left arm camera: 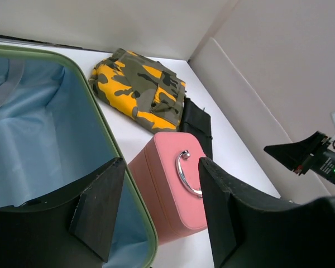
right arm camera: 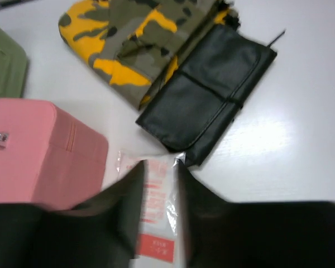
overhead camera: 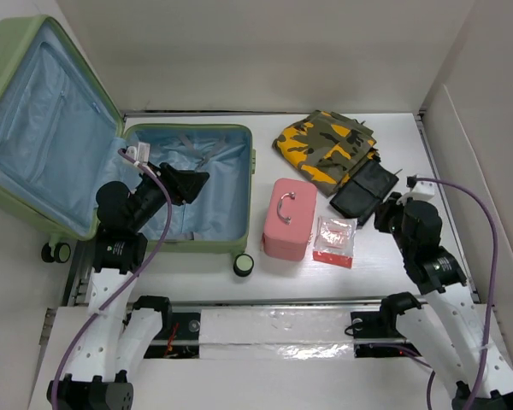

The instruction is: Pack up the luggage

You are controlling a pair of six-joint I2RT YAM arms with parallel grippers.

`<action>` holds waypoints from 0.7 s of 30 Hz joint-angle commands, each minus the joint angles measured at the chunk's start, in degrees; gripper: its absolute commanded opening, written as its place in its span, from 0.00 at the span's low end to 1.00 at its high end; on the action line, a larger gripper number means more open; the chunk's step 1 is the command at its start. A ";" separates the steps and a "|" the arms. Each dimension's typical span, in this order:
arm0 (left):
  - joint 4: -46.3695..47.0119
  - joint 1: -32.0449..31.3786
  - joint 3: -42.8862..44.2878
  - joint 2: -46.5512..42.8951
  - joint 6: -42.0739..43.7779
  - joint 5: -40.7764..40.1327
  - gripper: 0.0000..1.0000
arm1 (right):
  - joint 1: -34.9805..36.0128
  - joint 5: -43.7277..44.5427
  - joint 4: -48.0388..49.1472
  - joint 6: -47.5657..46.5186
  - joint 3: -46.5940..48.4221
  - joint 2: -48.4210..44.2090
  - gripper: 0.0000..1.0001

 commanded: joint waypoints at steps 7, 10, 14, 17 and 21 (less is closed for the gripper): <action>-0.72 -0.91 0.53 -1.48 3.85 -1.19 0.27 | -4.23 -7.38 3.85 4.12 -6.02 5.10 0.01; -1.51 -1.44 0.97 -1.48 4.47 -2.16 0.00 | -5.03 -9.66 6.84 4.91 -7.86 7.83 0.51; -1.96 -1.44 0.62 -2.45 4.82 -2.51 0.11 | -6.87 -13.00 13.25 5.00 -10.94 11.60 0.77; -1.96 -1.44 0.71 -1.92 4.73 -2.60 0.37 | -6.87 -18.53 17.72 5.00 -12.35 16.61 0.75; -1.52 -1.44 0.27 -2.45 4.73 -1.98 0.42 | -7.40 -20.75 20.20 5.70 -12.71 23.99 0.74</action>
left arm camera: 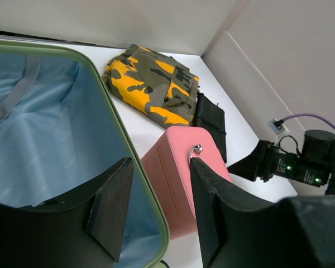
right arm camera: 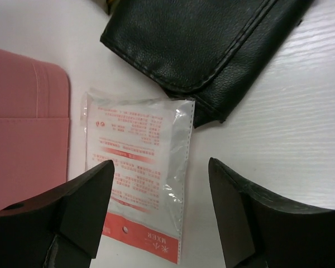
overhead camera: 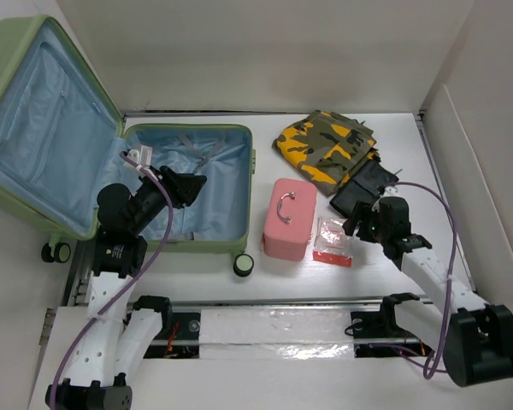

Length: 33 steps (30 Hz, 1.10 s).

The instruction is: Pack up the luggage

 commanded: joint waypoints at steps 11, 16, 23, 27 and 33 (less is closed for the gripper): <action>1.89 -0.32 0.53 -1.93 0.73 0.81 0.42 | -1.22 -5.76 17.28 8.32 -4.40 8.89 0.68; 0.84 -0.32 1.23 -2.37 1.35 -0.15 0.42 | -1.92 -9.45 18.87 9.46 -4.75 12.31 0.49; -0.65 -0.94 1.85 -2.90 1.87 -2.70 0.42 | -3.06 -9.28 17.23 10.70 -6.78 6.45 0.00; -0.39 -1.46 1.85 -2.81 1.96 -2.70 0.42 | -3.06 -2.27 4.92 7.19 -3.36 -10.32 0.00; -0.31 -1.47 1.67 -2.81 1.44 -2.97 0.42 | -3.06 1.71 -1.87 2.00 11.66 -23.20 0.00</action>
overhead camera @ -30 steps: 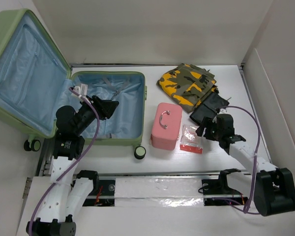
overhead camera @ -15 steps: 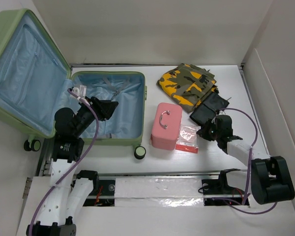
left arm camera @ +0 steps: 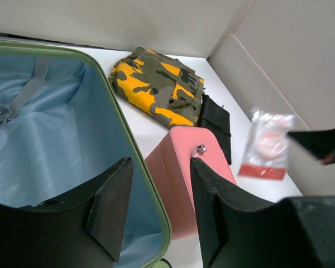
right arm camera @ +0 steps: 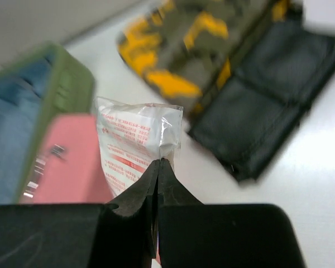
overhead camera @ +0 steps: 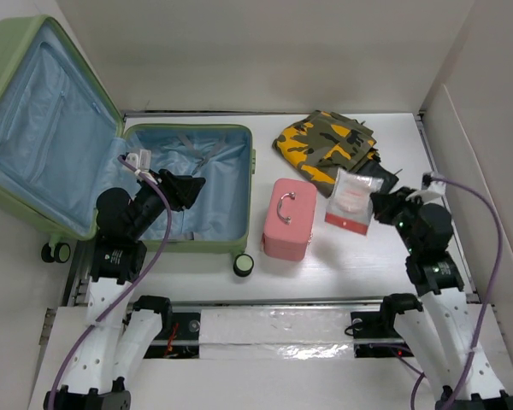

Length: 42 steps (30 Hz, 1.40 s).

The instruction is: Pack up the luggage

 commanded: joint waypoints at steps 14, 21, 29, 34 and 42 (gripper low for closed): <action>-0.25 -0.33 2.99 -2.71 0.49 -6.81 0.41 | 32.68 -7.99 25.94 6.37 46.32 50.86 0.00; -4.65 -0.33 4.66 -4.30 0.58 -15.18 0.42 | 28.24 -7.64 29.43 9.80 42.96 55.37 0.88; -3.24 -1.39 3.87 -4.12 0.93 -10.70 0.43 | 10.83 20.81 17.94 5.50 14.19 31.79 0.00; -2.80 -1.39 3.61 -4.12 0.76 -10.08 0.44 | -2.09 22.44 17.76 6.99 3.03 28.87 0.56; -2.80 -3.14 3.17 -4.91 1.02 -10.43 0.45 | -16.68 1.73 19.60 6.11 8.11 49.31 0.79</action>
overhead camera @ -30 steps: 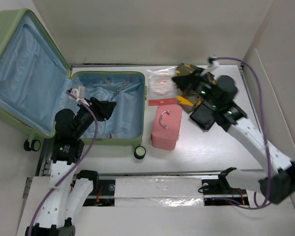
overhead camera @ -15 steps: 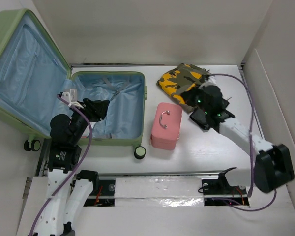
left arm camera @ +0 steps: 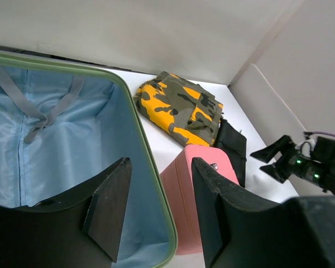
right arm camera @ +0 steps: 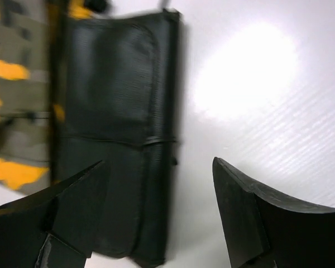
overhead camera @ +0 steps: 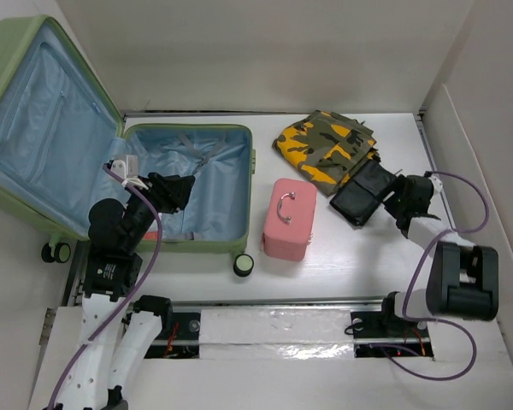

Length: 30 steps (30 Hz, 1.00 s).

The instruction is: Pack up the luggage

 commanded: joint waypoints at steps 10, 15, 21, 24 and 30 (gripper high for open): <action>2.16 -1.48 0.98 -1.26 0.78 0.35 0.45 | -3.81 -19.59 6.58 2.19 7.70 17.22 0.68; 2.07 -1.48 0.89 -1.35 0.96 0.26 0.45 | -5.56 -23.89 12.01 5.09 6.13 20.83 0.07; 2.25 -1.48 0.81 -0.82 0.78 0.52 0.45 | -6.27 -16.09 10.56 4.22 -0.64 3.98 0.00; 2.16 -1.48 1.16 -0.21 0.87 0.52 0.45 | -5.49 -14.22 6.67 2.90 -0.12 -10.25 0.00; 1.90 -1.48 1.51 -0.47 0.96 -0.62 0.44 | 11.28 -17.30 3.24 0.35 13.31 -21.20 0.00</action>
